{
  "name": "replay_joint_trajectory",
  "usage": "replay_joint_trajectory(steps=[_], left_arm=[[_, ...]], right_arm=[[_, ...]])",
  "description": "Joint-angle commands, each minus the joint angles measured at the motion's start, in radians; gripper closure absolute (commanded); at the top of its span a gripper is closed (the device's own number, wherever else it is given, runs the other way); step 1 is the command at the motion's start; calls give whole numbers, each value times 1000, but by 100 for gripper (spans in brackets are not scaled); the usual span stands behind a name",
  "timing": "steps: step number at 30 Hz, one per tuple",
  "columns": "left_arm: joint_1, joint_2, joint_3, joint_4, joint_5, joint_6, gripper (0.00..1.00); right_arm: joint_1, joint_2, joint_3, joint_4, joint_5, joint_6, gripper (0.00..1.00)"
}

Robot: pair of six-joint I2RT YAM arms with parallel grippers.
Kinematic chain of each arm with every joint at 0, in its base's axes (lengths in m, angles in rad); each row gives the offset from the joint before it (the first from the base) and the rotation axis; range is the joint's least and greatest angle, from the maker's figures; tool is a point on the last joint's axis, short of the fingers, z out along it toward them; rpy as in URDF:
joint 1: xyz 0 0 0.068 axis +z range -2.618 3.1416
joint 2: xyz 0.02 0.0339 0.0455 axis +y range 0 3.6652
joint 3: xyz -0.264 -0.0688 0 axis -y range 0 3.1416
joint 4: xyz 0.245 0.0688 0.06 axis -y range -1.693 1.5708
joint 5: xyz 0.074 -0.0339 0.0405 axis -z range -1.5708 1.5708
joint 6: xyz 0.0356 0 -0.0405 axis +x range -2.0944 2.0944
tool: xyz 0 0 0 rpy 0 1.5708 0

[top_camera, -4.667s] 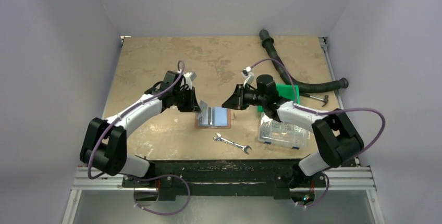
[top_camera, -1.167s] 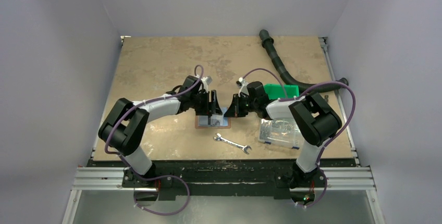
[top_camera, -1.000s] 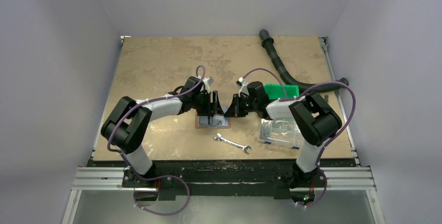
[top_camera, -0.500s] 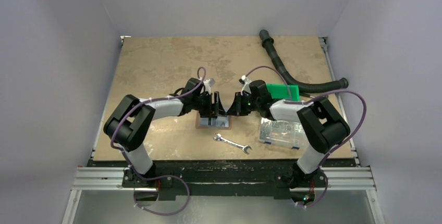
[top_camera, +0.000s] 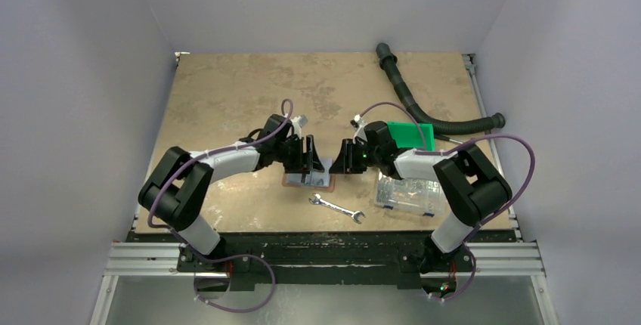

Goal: Put the credit cards into the card holder
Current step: Insert the credit card into the card holder.

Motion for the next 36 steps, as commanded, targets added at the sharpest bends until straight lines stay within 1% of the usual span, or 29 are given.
replay_joint_trajectory(steps=[1,4,5,11,16,26,36], left_arm=[[-5,30,-37,40,-7,16,41],[-5,61,-50,47,-14,21,49],[-5,68,-56,75,-9,18,51],[-5,73,-77,104,-4,12,65],[-5,73,-93,133,19,-10,72],[-3,87,-102,104,-19,-2,79],[-3,92,-115,114,-22,-6,80]], right_arm=[[-3,-34,-41,61,-42,50,61],[-4,-41,-56,83,-54,68,60],[-3,-41,-60,90,-59,74,60],[0,-52,-81,152,-101,124,60],[-1,-55,-90,179,-118,147,58],[0,-43,-95,142,-83,150,54],[7,-4,-96,179,-102,167,54]])
